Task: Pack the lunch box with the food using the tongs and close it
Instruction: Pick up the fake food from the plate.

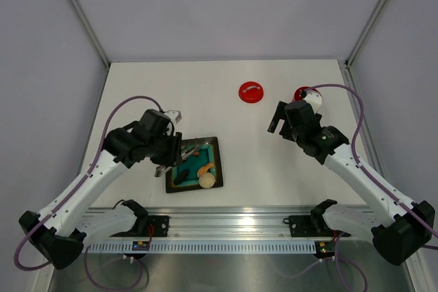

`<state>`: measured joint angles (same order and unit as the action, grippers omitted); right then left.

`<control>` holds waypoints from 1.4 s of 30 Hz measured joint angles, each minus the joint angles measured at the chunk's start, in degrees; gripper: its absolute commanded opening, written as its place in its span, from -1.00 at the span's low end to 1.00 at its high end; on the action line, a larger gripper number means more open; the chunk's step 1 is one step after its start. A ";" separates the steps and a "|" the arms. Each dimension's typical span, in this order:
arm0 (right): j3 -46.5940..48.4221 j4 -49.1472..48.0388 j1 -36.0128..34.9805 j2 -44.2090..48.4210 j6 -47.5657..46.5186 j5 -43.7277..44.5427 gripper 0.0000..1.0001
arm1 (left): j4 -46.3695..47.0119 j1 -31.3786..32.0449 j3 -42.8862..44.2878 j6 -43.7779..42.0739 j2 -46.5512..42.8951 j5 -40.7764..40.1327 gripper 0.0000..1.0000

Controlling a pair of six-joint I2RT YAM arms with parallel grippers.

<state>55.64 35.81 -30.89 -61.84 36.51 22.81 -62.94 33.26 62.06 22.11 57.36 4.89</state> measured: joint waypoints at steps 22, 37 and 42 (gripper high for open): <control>-0.04 -0.04 0.00 -0.28 0.00 0.00 0.99 | 0.61 15.04 -0.63 14.38 5.62 -15.26 -0.16; -0.39 -0.20 0.00 -0.42 0.00 -0.02 0.99 | -1.64 19.71 -0.52 18.40 9.14 -21.84 -0.14; -0.39 -0.48 0.00 -0.48 0.00 -0.02 0.99 | -1.09 20.09 -0.92 18.53 9.25 -21.55 -0.15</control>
<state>55.24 35.33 -30.89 -62.33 36.51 22.79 -64.03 53.34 61.14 40.64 66.61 -16.67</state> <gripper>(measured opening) 0.993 0.428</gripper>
